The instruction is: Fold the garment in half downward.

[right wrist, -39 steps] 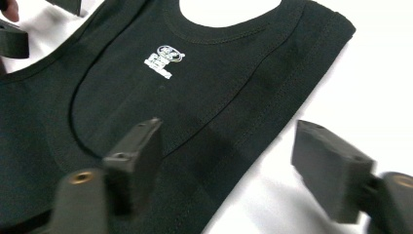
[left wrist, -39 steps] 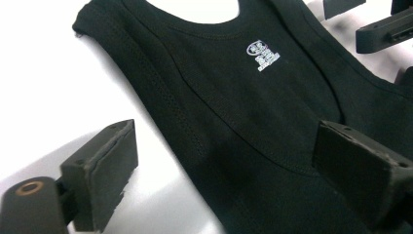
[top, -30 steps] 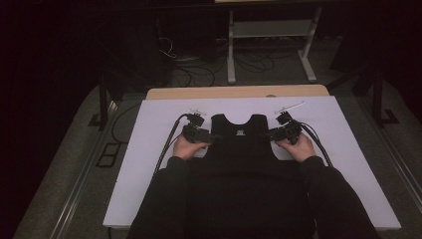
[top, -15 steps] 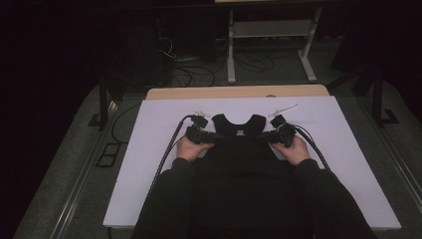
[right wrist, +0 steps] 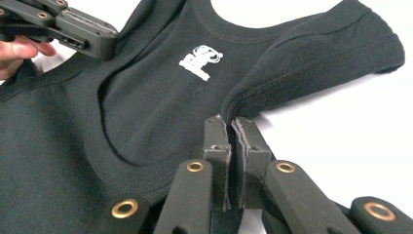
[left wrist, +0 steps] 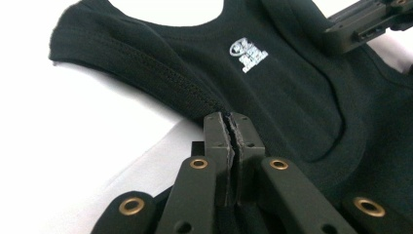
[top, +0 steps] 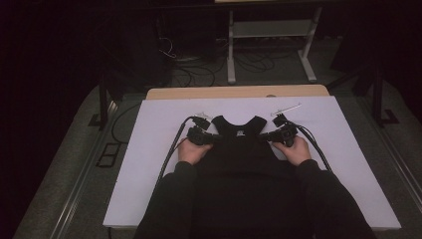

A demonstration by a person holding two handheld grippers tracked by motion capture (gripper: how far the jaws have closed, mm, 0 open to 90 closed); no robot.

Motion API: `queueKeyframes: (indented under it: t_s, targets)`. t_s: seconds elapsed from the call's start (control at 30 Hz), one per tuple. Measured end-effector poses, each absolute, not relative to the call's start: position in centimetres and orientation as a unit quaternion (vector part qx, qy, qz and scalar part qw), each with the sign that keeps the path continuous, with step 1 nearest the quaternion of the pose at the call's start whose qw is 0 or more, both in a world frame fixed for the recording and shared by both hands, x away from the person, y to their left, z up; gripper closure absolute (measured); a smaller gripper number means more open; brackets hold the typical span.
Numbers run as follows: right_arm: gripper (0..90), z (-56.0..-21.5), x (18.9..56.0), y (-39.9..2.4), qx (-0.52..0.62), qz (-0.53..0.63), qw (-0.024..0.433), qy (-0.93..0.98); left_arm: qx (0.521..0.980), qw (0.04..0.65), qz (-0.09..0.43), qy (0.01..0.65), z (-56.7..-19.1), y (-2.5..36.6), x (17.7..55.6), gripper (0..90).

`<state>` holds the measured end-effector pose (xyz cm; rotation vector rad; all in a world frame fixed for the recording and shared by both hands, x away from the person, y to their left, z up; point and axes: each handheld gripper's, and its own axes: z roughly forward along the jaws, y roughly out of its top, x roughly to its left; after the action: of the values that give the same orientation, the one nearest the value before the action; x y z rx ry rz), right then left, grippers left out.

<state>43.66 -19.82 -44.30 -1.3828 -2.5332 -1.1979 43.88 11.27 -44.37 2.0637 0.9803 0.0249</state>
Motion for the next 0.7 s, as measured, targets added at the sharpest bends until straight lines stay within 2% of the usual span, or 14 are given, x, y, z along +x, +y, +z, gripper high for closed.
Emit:
queueKeyframes:
  t_s: [0.7]
  targets:
    - [83.9, -40.6, 42.9, -20.9, -0.438, -0.425, 0.0, -0.792, 0.807, 0.444, 0.024, 0.39, -40.9, 12.9, 43.2, 86.4]
